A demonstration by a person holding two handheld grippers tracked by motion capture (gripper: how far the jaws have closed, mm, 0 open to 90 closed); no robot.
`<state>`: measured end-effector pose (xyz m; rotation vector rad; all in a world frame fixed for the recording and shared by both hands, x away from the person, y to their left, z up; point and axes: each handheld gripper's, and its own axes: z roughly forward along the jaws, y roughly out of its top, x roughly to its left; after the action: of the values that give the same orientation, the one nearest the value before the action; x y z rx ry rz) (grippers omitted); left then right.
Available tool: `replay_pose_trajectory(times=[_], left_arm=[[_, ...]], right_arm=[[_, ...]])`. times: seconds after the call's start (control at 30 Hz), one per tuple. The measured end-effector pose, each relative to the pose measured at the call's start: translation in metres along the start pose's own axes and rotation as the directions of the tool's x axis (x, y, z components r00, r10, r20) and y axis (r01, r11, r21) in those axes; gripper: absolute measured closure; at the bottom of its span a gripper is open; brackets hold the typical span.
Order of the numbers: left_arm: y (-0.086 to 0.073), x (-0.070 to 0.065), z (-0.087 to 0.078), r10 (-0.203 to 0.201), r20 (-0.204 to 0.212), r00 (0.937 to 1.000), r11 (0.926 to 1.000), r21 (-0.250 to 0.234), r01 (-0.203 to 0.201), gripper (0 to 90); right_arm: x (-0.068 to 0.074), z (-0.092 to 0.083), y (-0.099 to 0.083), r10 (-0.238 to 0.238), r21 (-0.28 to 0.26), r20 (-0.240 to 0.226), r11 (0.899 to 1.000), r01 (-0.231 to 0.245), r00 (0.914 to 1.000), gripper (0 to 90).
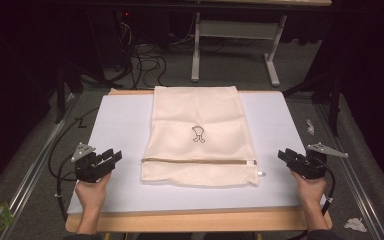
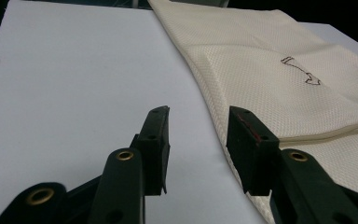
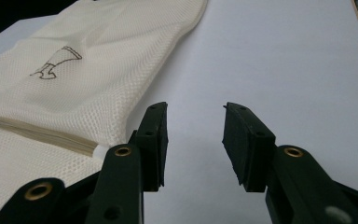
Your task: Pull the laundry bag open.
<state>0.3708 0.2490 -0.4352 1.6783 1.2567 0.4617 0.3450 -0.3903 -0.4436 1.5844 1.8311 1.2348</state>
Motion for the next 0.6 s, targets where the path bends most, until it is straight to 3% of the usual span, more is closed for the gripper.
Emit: replay_pose_trajectory(times=[0.2,0.6], left_arm=[[-0.001,0.004,0.003,-0.018,-0.011,0.9998,0.9998,0.006,0.018,59.2],[-0.003,0.004,0.016,-0.008,-0.039,0.9992,0.9996,0.028,0.01,57.5]], right_arm=[[-0.006,0.0,-0.003,0.014,0.0,0.01,1.0,-0.014,0.9999,60.7],[-0.005,0.008,-0.003,0.018,0.0,0.006,1.0,-0.018,0.9998,60.9]])
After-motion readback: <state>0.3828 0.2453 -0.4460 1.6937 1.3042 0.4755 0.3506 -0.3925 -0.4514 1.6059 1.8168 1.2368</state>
